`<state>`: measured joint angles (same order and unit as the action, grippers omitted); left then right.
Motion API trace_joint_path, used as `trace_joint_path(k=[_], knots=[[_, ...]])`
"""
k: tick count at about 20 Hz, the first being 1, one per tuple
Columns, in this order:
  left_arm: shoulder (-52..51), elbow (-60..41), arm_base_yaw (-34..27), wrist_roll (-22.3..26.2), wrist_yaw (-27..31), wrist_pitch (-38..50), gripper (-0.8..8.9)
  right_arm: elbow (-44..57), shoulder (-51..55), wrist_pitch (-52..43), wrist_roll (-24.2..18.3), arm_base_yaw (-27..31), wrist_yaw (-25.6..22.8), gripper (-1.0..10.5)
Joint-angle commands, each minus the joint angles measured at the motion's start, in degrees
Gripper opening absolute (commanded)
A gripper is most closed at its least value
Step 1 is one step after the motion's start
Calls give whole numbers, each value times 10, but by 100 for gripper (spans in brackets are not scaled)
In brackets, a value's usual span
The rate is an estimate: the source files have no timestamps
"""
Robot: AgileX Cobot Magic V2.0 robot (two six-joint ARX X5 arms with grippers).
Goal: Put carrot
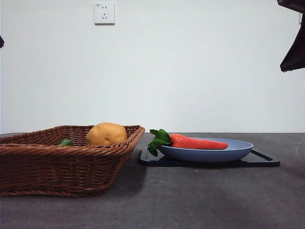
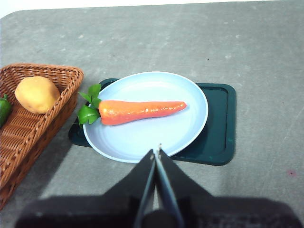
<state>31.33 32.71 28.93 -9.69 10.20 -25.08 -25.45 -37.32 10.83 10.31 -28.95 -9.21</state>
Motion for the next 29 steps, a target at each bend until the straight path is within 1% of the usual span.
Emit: trace_joint_path(k=[1,2,3,5,7,8,10,11,12,14,18,20,26,29], knots=[[-46,6,-10,49,2,0,8,-5,-2,-5,6,-3,-2,4],[-75,6,-24,75,1,-11,8,-5,-2,-5,6,-3,-2,4],[-105,3,-45,84,1,-12,8,-5,-2,-5,6,-3,-2,4],[-162,-10,-104,95,1,-1,8,-5,-2,-5,6,-3,-2,4],[-202,-34,-176,98,-3,10,8,-5,-2,-5,6,-3,-2,4],[-212,-45,-208,98,-19,10,8,-5,-2,-5,6,-3,-2,4],[-229,-75,-270,99,-78,10,8,-5,-2,-5,6,-3,-2,4],[-240,-95,-292,99,-94,12,8,-5,-2,-5,6,-3,-2,4],[-249,-113,-304,99,-93,12,8,-5,-2,-5,6,-3,-2,4],[-262,-156,-315,97,-93,30,8,-5,-2,-5,6,-3,-2,4],[-267,-241,-316,97,-92,115,8,-5,-2,-5,6,-3,-2,4],[-272,-270,-316,97,-92,130,8,-5,-2,-5,6,-3,-2,4],[-312,-311,-315,97,-91,113,8,-5,-2,-5,6,-3,-2,4],[-312,-311,-304,97,-91,115,8,-5,-2,-5,6,-3,-2,4]])
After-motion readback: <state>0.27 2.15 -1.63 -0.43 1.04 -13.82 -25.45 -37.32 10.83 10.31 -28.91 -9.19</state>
